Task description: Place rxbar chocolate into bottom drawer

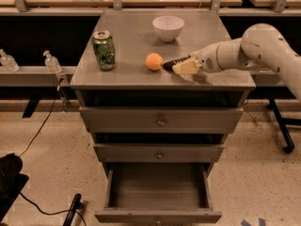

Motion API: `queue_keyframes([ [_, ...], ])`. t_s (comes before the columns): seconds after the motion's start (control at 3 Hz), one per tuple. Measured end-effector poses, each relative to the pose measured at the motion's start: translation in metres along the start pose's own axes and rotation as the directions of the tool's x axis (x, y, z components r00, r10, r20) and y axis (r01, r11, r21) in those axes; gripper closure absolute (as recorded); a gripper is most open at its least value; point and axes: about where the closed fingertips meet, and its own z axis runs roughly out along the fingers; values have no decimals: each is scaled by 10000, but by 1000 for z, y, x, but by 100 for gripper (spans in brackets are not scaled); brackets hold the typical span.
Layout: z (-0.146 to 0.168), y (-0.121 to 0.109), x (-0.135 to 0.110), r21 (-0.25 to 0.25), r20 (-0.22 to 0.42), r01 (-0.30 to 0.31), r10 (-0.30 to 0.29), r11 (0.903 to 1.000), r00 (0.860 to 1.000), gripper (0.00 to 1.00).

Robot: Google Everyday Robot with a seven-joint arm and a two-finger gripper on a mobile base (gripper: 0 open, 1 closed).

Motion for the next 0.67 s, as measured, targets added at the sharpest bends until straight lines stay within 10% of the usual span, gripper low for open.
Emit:
queue_keyframes([
  [0.67, -1, 0, -1, -1, -1, 3, -3, 10000, 10000, 100],
])
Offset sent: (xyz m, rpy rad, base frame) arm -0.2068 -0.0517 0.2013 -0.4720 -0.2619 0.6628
